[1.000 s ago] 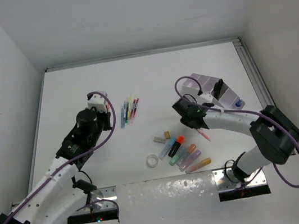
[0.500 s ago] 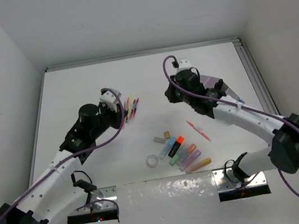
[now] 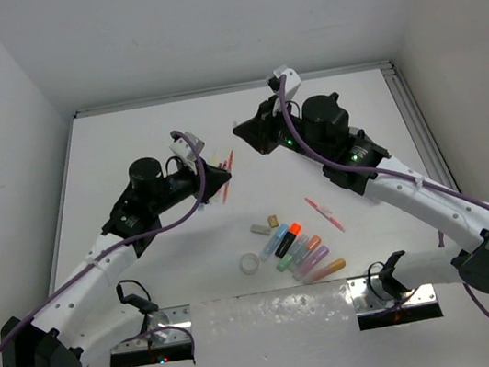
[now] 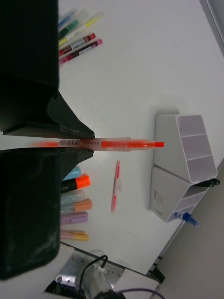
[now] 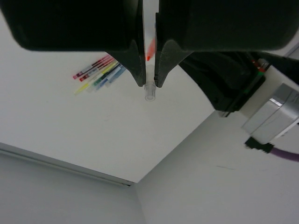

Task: Sort the stationery into containers
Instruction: Close the pen cap on the pen.

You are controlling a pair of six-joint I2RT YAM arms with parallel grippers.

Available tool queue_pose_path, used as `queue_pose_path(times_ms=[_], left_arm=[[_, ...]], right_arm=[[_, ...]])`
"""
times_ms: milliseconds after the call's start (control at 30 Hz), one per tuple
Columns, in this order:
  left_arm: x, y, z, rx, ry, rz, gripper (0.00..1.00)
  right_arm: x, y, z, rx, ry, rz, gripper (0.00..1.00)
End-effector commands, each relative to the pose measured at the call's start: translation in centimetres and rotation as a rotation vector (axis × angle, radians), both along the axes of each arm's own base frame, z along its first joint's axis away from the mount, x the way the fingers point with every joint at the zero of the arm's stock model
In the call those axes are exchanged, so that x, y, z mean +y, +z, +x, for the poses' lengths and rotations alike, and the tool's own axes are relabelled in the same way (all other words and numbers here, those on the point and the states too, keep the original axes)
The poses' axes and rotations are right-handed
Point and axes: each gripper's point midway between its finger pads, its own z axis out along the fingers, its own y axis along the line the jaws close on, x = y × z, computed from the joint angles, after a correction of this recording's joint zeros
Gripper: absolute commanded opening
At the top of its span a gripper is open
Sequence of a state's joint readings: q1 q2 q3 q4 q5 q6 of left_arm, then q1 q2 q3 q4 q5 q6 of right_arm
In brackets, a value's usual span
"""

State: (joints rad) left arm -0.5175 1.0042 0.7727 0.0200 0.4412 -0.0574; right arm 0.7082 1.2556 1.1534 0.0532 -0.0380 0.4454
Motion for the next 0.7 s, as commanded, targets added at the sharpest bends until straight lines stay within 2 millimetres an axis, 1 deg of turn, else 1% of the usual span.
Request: queue_pose_path(times_ms=[0, 167, 267, 367, 467, 667], left_arm=[[-1.4, 3.9, -0.4, -0.003, -0.038, -0.134, 0.00], [-1.8, 4.4, -0.7, 0.045, -0.039, -0.179, 0.00], [-1.9, 4.3, -0.7, 0.070, -0.032, -0.192, 0.00], [-1.9, 4.9, -0.7, 0.065, -0.030, -0.207, 0.00], [-1.9, 5.1, -0.5, 0.059, -0.029, -0.214, 0.00], [-1.9, 5.5, -0.5, 0.054, -0.029, -0.224, 0.00]], right_arm=[[1.1, 2.6, -1.2, -0.095, 0.058, 0.057, 0.00], [1.5, 3.1, -1.6, -0.112, 0.075, 0.069, 0.00], [1.7, 2.5, -1.6, -0.104, 0.073, 0.058, 0.00], [1.6, 2.2, -1.6, -0.108, 0.056, 0.060, 0.00], [1.4, 1.1, -1.3, -0.099, 0.035, 0.047, 0.00], [1.3, 0.8, -1.3, -0.098, 0.024, 0.044, 0.00]])
